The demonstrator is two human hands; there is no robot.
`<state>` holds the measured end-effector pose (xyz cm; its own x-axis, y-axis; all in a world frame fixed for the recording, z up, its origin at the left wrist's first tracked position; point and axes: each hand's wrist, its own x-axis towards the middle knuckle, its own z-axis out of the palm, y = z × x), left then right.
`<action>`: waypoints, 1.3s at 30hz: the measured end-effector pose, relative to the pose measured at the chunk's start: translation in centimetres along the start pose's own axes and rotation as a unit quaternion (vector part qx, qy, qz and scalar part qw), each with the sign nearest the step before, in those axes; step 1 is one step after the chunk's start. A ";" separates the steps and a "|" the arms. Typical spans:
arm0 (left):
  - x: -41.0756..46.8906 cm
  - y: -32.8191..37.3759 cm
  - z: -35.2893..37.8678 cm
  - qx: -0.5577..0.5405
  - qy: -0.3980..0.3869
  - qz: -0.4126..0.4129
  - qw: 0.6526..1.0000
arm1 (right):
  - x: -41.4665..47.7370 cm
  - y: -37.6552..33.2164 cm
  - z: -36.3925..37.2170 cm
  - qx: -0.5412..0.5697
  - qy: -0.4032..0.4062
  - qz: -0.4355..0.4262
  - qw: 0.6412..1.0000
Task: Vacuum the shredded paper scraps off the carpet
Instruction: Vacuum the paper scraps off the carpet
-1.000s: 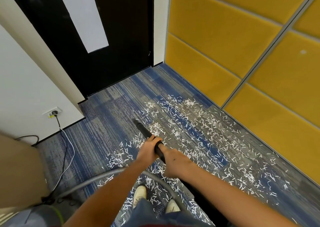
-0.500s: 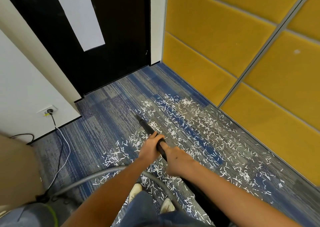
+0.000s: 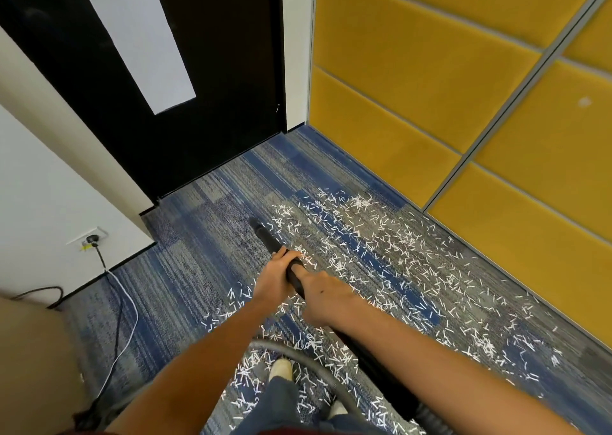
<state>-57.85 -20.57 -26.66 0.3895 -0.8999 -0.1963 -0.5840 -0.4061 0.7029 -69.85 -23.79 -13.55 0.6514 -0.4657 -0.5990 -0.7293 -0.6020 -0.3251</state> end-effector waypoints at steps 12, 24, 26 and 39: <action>0.8 -0.6 1.1 0.004 0.000 0.034 0.999 | 0.8 0.2 0.5 0.014 -0.016 0.031 0.999; -0.3 2.2 3.9 -0.013 -0.034 0.067 0.997 | -1.9 2.7 1.5 0.015 -0.011 0.081 0.997; -1.1 2.5 3.9 0.015 -0.023 0.071 0.997 | -2.3 2.7 1.9 0.016 -0.015 0.078 0.997; -3.4 2.8 5.3 0.062 -0.011 0.057 0.996 | -4.6 3.4 3.2 0.019 -0.016 0.058 0.998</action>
<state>-64.58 -19.47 -27.63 0.3012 -0.9437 -0.1364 -0.7072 -0.3171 0.6320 -76.03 -21.65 -14.22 0.5562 -0.5098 -0.6563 -0.8069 -0.5204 -0.2794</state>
